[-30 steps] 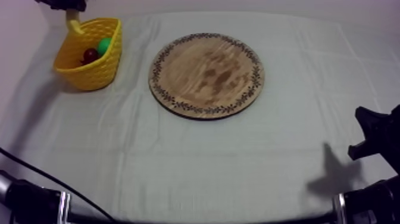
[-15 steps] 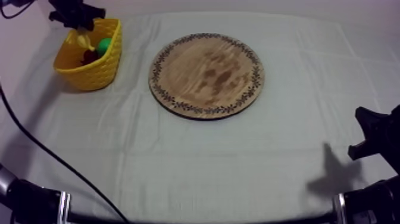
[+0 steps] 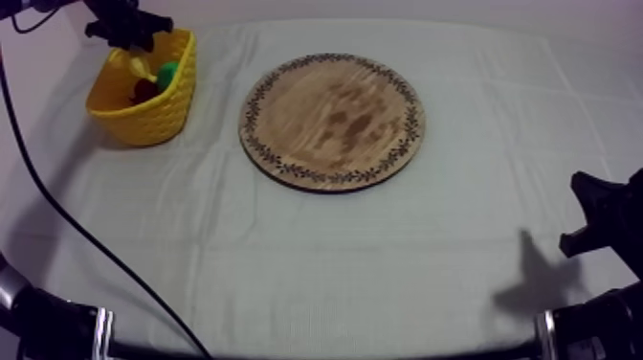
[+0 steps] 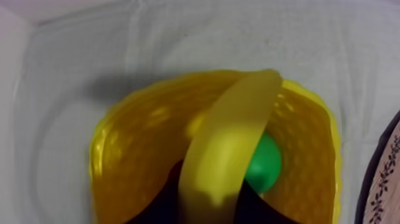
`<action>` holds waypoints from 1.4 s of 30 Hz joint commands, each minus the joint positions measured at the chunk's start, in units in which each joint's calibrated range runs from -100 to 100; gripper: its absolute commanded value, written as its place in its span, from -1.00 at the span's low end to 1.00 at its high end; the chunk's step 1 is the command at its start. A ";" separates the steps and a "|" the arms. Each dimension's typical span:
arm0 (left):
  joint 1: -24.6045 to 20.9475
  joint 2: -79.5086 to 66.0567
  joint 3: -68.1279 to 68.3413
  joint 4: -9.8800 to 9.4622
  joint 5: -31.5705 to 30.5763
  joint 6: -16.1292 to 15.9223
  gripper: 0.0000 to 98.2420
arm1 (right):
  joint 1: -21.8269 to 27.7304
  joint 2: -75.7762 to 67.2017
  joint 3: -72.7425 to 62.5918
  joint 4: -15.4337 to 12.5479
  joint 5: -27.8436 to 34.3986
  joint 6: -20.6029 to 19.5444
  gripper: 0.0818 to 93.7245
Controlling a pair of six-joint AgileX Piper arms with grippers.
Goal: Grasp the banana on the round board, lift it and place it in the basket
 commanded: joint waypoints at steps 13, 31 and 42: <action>0.10 -1.04 -0.49 -0.85 0.54 3.97 0.55 | 0.00 0.00 -0.03 0.00 -0.02 0.00 -0.99; -1.67 -16.49 4.30 0.25 -6.30 4.01 -0.26 | 0.00 0.00 -0.03 0.00 -0.02 0.00 -0.99; -2.51 -38.71 15.70 2.49 -8.45 0.77 -0.86 | 0.00 0.00 -0.03 0.00 -0.02 0.00 -0.99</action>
